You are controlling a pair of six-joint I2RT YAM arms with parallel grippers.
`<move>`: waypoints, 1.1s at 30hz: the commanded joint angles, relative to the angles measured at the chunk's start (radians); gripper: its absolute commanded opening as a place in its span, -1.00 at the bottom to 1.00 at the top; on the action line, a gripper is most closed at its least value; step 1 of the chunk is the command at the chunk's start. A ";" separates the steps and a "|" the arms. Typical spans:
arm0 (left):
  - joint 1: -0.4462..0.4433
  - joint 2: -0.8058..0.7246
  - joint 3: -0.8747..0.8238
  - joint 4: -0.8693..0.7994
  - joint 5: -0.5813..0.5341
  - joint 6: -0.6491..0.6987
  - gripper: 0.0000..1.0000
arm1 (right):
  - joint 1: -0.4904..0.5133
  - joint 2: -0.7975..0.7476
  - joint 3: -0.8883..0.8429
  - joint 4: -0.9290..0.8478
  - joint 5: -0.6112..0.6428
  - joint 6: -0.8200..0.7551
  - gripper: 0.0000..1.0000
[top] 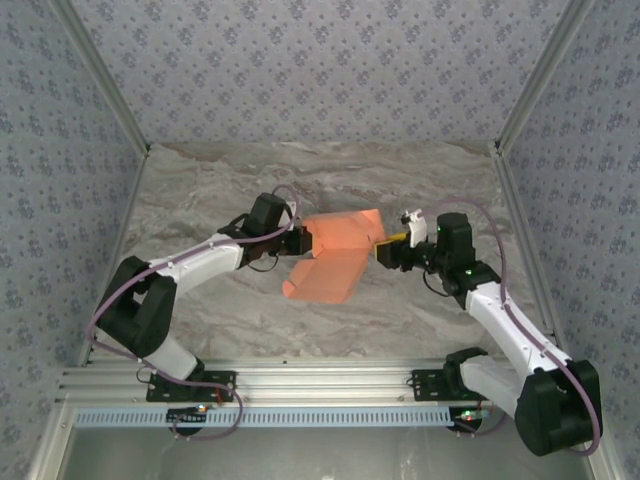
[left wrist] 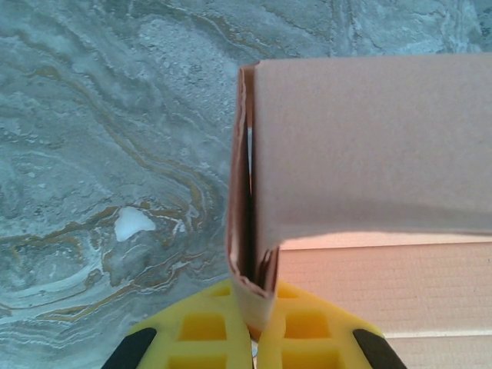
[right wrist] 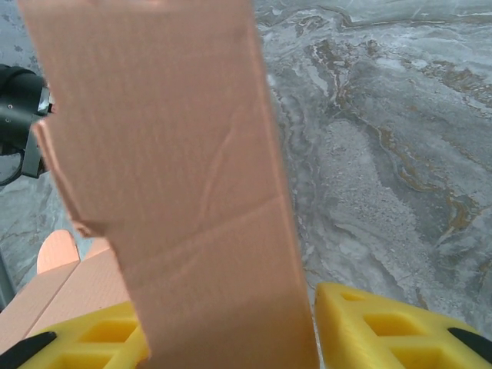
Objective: Fold the paper box
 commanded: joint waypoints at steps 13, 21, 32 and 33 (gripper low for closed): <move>-0.004 0.016 0.053 -0.012 0.035 0.044 -1.00 | 0.105 -0.048 0.074 -0.137 0.007 -0.067 0.11; 0.024 -0.006 0.068 -0.047 0.049 0.090 -1.00 | 0.051 -0.127 0.102 -0.211 -0.106 -0.100 0.33; 0.053 -0.020 0.062 -0.078 0.099 0.139 -1.00 | -0.034 -0.107 0.161 -0.163 -0.177 -0.042 0.29; 0.053 -0.022 0.063 -0.076 0.105 0.139 -1.00 | -0.044 -0.093 0.160 -0.157 -0.169 -0.042 0.23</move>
